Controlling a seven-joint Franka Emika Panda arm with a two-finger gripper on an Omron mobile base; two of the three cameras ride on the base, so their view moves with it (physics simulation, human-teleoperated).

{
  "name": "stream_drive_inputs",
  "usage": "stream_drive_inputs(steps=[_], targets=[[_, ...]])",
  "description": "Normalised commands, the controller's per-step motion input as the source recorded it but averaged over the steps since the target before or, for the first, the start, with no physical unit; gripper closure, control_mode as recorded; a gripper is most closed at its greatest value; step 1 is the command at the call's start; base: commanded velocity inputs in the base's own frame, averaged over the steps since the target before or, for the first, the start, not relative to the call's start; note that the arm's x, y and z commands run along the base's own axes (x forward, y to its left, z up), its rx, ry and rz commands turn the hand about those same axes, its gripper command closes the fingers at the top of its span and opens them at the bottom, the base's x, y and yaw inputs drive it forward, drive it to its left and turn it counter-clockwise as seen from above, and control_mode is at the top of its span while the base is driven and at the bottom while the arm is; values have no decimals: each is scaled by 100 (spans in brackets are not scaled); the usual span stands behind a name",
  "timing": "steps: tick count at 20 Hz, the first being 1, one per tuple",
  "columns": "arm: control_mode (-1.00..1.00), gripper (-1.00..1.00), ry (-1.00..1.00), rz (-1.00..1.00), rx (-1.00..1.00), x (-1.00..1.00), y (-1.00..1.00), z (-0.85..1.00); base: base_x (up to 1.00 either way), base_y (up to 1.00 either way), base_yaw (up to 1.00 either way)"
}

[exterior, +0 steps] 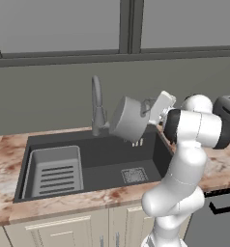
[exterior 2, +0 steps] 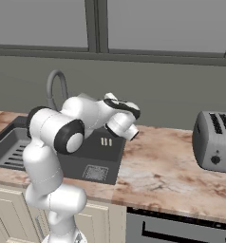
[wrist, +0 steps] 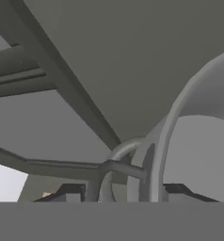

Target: Dump the onion from the pot into the sink. Then turn on the water and wash the onion. Then turn off the water and put the onion back in the pot.

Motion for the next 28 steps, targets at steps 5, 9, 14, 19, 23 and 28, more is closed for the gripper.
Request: stream_drive_inputs(steps=[5, 9, 14, 19, 23, 28], targets=[[-100, 100, 7, -2, 16, 0, -33, 0, 0, 0, 0], [-100, 100, 10, -1, 17, 0, -30, 0, 0, 0, 0], [-100, 100, 8, -1, 16, 15, -19, 0, 0, 0, 0], [-100, 100, 3, -1, 12, 36, -5, 0, 0, 0, 0], [-100, 100, 0, -1, 10, 7, -4, 4, 0, 0, 0], [-100, 100, 0, -10, 1, -83, -12, 31, 0, 0, 0]])
